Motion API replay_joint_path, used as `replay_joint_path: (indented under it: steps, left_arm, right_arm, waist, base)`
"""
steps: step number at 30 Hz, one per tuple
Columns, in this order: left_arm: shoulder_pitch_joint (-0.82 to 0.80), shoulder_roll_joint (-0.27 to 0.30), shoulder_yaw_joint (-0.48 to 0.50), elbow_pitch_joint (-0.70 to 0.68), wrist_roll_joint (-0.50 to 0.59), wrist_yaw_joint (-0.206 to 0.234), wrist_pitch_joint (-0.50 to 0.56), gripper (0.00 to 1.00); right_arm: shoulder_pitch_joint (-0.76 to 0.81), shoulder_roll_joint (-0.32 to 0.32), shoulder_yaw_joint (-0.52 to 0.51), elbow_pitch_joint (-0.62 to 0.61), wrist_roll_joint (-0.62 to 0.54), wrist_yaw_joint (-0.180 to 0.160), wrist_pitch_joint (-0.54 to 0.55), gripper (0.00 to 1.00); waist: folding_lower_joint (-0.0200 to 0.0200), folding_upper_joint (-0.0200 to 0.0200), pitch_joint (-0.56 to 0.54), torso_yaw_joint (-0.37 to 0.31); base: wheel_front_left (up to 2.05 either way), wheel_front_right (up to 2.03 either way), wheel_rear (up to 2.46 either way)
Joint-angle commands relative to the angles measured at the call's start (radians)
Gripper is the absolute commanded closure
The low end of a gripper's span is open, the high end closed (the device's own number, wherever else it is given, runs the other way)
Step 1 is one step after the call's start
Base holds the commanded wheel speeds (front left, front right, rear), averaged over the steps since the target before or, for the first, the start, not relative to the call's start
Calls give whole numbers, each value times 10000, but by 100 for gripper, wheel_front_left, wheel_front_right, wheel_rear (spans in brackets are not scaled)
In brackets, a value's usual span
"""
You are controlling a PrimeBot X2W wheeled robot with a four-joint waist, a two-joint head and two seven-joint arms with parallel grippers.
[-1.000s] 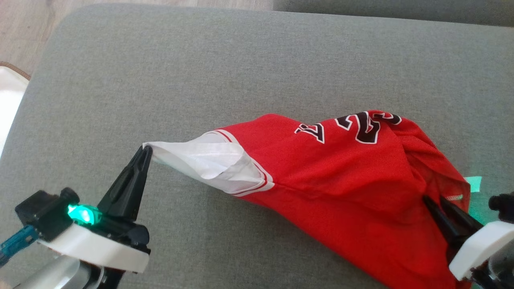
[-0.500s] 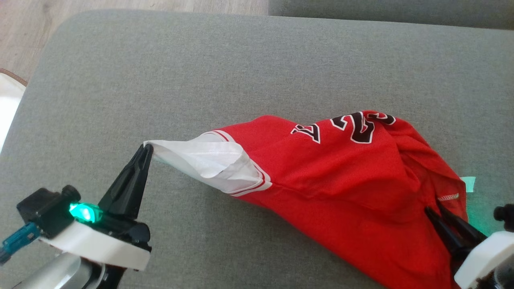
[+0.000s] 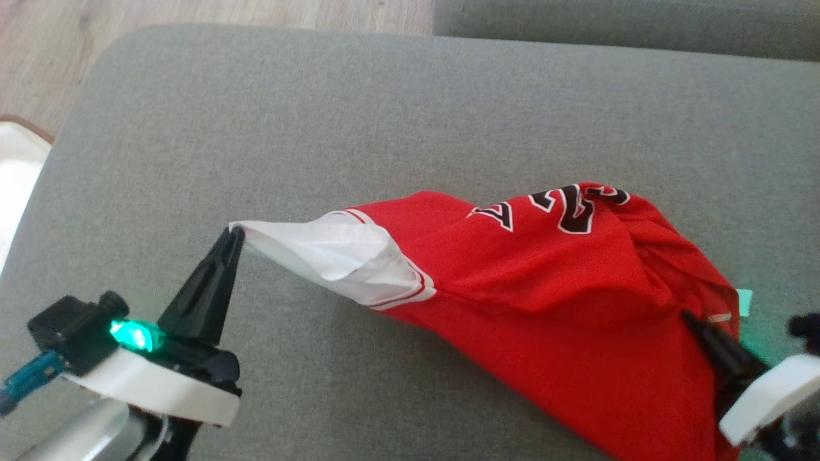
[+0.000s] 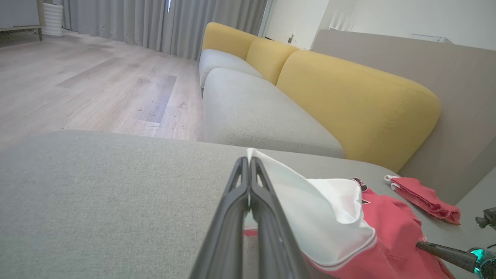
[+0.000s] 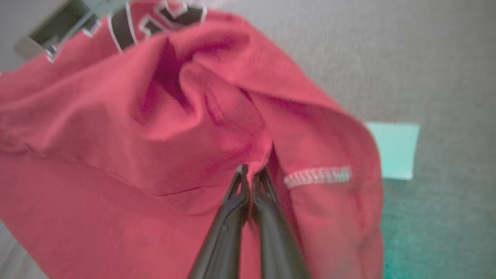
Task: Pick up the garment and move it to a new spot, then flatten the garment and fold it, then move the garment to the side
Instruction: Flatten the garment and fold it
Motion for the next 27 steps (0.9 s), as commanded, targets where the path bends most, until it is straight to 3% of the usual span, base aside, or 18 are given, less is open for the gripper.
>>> replay_joint_path:
  steps: [1, 6, 12, 19, 23, 27]
  left_arm:
    - [-592, 277, 788, -199, -1, -138, -174, 100]
    - [-846, 393, 1560, -149, -4, -339, -258, 100]
    - [-1864, 667, 2483, -54, -294, -1011, -176, 100]
    - [-4694, 527, 2927, 263, -655, -1881, 853, 100]
    - [-6621, 19, 2883, 1175, -586, -2213, 1425, 100]
    - [-8166, -808, 2368, 3017, -805, -2504, 2336, 100]
  right_arm:
    - [-214, -632, -298, -524, 494, 65, -610, 100]
    - [-48, -1269, -1294, -1655, 1722, 65, -1282, 100]
    - [67, -2795, -3291, -3504, 3721, 65, -1454, 100]
    - [-1352, -4451, -5119, -4022, 4153, 65, -1384, 100]
    - [-2719, -4971, -5067, -3727, 3805, 65, -1131, 100]
    - [-4485, -4675, -3859, -3088, 3134, 65, -513, 100]
  waist:
    - [0, 0, -278, -90]
    - [0, 0, -817, -359]
    - [0, 0, -1539, -914]
    - [0, 0, -1874, -1354]
    - [0, 0, -1785, -1465]
    - [0, 0, -1493, -1550]
  base:
    - [0, 0, 0]
    - [0, 0, 0]
    - [0, 0, 0]
    - [0, 0, 0]
    - [0, 0, 0]
    - [0, 0, 0]
